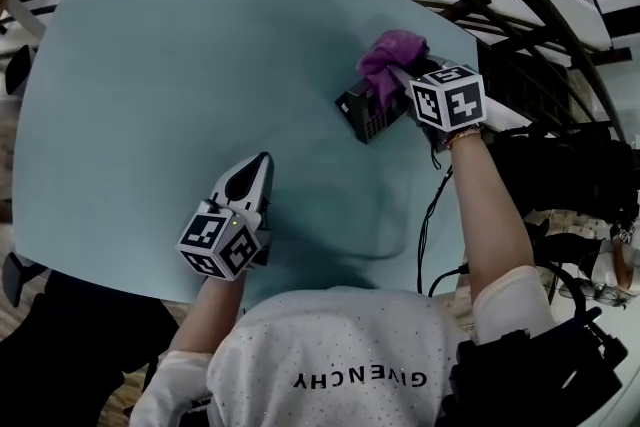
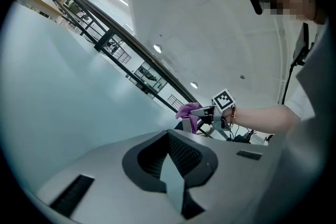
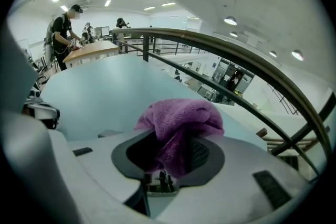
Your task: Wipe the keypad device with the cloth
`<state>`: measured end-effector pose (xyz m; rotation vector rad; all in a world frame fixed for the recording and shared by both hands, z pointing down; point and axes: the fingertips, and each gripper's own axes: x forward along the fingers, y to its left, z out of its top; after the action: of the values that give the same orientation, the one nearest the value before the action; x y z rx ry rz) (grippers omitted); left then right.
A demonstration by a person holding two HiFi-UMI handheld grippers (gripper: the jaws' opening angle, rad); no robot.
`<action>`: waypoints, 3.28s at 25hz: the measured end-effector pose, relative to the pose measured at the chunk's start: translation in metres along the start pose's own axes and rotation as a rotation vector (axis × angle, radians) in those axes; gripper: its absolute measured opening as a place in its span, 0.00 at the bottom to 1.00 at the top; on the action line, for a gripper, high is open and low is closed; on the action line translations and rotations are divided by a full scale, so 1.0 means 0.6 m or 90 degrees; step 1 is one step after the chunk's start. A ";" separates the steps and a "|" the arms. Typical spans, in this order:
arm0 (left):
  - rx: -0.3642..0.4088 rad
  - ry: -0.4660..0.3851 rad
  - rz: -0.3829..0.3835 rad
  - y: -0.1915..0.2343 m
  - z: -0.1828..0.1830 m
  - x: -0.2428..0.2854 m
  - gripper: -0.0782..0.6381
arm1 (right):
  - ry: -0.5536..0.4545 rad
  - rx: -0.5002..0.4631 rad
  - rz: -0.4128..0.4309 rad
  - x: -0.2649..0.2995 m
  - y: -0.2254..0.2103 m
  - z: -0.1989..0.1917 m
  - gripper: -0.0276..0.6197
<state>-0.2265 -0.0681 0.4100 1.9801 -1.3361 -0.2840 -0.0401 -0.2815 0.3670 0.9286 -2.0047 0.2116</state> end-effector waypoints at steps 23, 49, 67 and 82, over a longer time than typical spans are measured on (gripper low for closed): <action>0.007 -0.005 0.052 0.013 0.000 -0.037 0.13 | -0.051 0.326 -0.106 0.002 -0.150 -0.039 0.23; 0.007 0.026 0.035 -0.049 -0.024 -0.189 0.13 | 0.060 0.365 -0.175 -0.008 -0.091 -0.264 0.23; -0.107 0.147 -0.110 -0.105 -0.090 -0.189 0.13 | 0.047 0.420 -0.134 -0.022 -0.052 -0.305 0.23; -0.089 0.115 -0.208 -0.365 -0.052 -0.196 0.13 | -0.353 0.547 0.227 -0.278 0.090 -0.194 0.22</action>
<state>-0.1039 0.0932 0.2625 2.0462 -0.8547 -0.3334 0.0531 -0.1004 0.3155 1.2202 -2.6357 1.1946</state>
